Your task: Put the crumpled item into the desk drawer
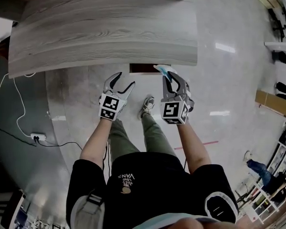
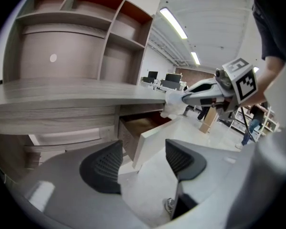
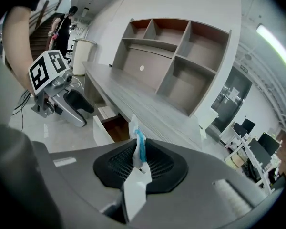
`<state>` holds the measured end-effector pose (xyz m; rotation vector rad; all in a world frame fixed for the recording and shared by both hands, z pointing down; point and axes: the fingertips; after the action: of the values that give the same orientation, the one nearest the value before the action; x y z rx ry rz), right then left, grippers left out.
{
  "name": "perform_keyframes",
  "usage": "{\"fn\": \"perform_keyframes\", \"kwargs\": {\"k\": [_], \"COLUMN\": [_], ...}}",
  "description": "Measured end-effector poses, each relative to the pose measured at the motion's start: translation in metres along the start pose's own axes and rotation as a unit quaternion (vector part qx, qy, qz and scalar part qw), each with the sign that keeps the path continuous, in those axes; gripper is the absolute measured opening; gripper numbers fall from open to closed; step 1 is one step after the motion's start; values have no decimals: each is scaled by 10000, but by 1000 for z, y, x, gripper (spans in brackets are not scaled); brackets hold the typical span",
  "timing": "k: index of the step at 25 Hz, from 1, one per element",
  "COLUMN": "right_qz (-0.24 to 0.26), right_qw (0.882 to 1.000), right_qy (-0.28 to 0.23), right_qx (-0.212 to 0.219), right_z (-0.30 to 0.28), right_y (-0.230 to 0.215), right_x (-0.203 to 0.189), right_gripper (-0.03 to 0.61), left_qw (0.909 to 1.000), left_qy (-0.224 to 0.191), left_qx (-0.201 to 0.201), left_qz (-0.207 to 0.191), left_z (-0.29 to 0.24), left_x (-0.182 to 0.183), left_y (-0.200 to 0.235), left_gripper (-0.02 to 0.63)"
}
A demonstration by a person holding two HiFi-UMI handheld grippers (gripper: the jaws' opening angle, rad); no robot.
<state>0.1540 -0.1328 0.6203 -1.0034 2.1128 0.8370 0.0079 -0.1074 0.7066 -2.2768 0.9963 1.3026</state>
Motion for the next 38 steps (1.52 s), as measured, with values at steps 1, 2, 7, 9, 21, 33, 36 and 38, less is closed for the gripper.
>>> {"fn": "perform_keyframes", "kwargs": {"k": [1,2,7,9,21,33,36,38], "right_qz": [78,120,55,-11,-620,-1194,-1222,-1288], "right_qw": [10000,9999,9998,9998,9972,9895,9893,9887], "right_qy": [28,63,198,217,238,403,342,297], "right_qx": [-5,-6,8,30,354,709,719,705], "right_z": [-3,-6,-21,-25,-42,-55,-51,-45], "right_y": [1,2,8,12,35,43,39,35], "right_x": [-1,-2,-5,-6,-9,-20,-17,-15], "right_gripper": [46,46,46,46,48,101,101,101], "left_qw": [10000,10000,9997,9997,9991,9982,9982,9981], "left_qy": [14,38,199,210,262,286,266,258], "left_qx": [-29,-61,-87,-85,-346,-527,-540,-553], "left_qz": [9,29,117,128,16,3,27,18], "left_z": [-2,-4,-10,-12,-21,-31,-33,-34], "left_x": [0,0,-4,-4,-10,-11,-8,-6], "left_y": [-2,-4,-7,-8,-14,-15,-16,-17], "left_gripper": [307,307,305,305,305,305,305,305]}}
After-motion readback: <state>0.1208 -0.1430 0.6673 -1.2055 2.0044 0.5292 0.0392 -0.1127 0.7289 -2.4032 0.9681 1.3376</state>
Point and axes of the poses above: the fingertips, and each gripper's own axes: z backward along the fingers, y to its left, x out of its top, and after that the axes turned 10 degrees about -z, right-handed
